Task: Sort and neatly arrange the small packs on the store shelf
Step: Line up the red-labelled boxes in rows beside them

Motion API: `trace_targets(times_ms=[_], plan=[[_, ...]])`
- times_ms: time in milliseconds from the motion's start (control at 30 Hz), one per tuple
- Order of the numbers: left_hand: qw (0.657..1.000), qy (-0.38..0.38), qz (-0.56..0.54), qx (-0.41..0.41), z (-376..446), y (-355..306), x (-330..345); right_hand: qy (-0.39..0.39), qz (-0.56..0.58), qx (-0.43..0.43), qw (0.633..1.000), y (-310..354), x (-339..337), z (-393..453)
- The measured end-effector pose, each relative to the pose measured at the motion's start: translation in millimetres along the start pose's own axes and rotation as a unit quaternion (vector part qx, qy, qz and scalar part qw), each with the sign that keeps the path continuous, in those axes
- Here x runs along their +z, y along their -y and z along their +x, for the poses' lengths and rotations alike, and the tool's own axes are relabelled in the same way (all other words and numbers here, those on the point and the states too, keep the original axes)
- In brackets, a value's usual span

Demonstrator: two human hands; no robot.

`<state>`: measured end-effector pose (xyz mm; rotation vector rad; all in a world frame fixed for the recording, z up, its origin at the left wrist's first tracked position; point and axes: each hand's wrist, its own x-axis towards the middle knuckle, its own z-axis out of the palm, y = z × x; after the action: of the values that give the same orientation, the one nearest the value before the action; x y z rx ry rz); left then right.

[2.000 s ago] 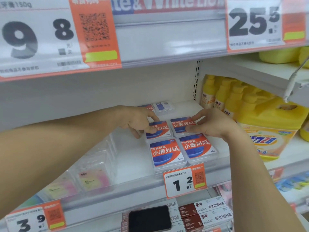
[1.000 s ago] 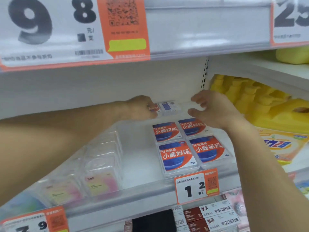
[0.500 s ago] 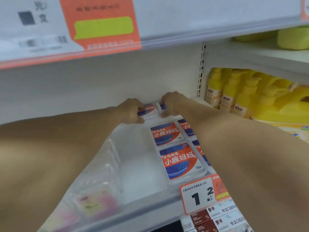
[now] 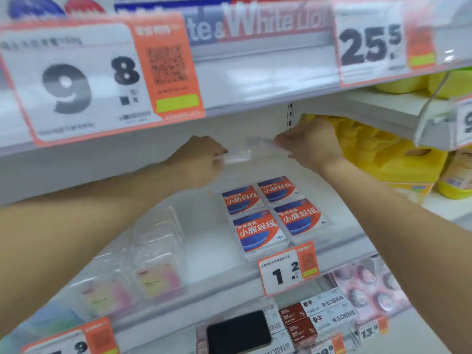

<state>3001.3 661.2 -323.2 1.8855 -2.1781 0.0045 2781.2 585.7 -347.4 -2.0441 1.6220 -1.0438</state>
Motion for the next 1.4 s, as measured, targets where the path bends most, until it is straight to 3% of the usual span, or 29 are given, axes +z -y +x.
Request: trace_targets(times_ms=[67,300,433,533,633,767,867,1000,1167,1400], plan=[[1.000,0.006,-0.018,0.014,-27.3,-18.6,7.1,-0.014,0.059,0.022,0.998,-8.9,-19.3,-31.9],[0.997,0.006,-0.052,0.054,-89.8,-50.8,54.3,-0.105,0.090,0.039,0.990,-35.9,-32.8,-113.6],[0.992,-0.040,-0.117,0.008,-103.8,-56.1,67.9,-0.161,0.133,0.090,0.974,-39.5,-17.2,-133.6],[0.982,-0.068,-0.176,-0.023,-108.5,-59.5,74.8,-0.209,0.277,0.112,0.931,-35.5,-14.0,-133.9],[0.967,-0.110,-0.224,-0.050,-114.8,-63.4,85.8,-0.237,0.326,0.038,0.914,-22.7,-10.8,-133.0],[0.945,-0.158,-0.275,-0.084,-123.7,-69.6,94.8,-0.159,0.181,-0.147,0.959,-20.9,-6.9,-138.5],[0.940,-0.159,-0.286,-0.098,-127.9,-68.2,99.0,-0.075,0.116,-0.183,0.973,-33.4,-5.5,-149.3],[0.936,-0.154,-0.297,-0.111,-132.5,-64.0,104.0,-0.065,0.098,-0.111,0.987,-35.8,-9.8,-158.1],[0.929,-0.167,-0.312,-0.111,-135.1,-61.3,109.4,0.032,0.083,-0.012,0.996,-39.8,-5.2,-158.2],[0.919,-0.162,-0.341,-0.114,-137.3,-63.8,110.0,-0.031,0.236,0.000,0.971,-49.4,-14.6,-154.6]])
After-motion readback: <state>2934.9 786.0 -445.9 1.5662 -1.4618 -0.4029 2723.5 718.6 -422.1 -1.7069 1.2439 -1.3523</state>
